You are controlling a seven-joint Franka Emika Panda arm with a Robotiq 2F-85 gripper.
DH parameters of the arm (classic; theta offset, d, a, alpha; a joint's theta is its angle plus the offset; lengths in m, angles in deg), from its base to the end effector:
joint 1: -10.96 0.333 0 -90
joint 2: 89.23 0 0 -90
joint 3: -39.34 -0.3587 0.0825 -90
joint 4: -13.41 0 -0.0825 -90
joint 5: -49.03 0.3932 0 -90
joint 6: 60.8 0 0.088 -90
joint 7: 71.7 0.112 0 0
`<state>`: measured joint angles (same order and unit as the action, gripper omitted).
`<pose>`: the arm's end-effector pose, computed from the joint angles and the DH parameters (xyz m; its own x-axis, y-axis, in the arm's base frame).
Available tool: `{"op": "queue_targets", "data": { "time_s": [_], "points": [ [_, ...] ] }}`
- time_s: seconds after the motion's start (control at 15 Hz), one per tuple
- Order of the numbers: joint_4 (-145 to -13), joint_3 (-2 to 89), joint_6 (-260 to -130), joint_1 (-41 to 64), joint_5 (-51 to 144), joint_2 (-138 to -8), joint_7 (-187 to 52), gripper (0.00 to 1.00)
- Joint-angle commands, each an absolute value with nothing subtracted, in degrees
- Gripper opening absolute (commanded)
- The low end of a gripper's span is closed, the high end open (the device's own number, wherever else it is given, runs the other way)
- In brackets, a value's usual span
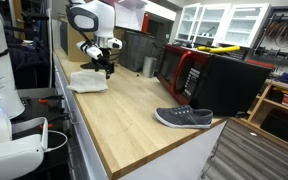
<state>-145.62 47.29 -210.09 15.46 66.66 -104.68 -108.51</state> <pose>0.3809 -0.0265 0.3289 0.9353 0.3050 0.1792 0.3302 -0.9344 -0.1335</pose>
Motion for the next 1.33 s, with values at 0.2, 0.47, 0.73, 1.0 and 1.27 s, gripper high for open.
{"op": "queue_targets", "data": {
  "time_s": [0.2,0.47,0.73,1.0,1.27],
  "points": [
    [-145.63,47.31,-209.27,12.02,63.31,-101.46,-94.86,1.0],
    [-145.7,47.49,-208.61,9.48,62.18,-99.87,-90.09,1.0],
    [-145.72,47.58,-207.92,7.37,59.94,-98.75,-87.22,1.0],
    [-145.76,47.92,-206.84,7.38,61.66,-97.02,-89.03,1.0],
    [-145.71,48.3,-208.11,8.03,65.95,-94.67,-93.27,0.66]
  ]
}}
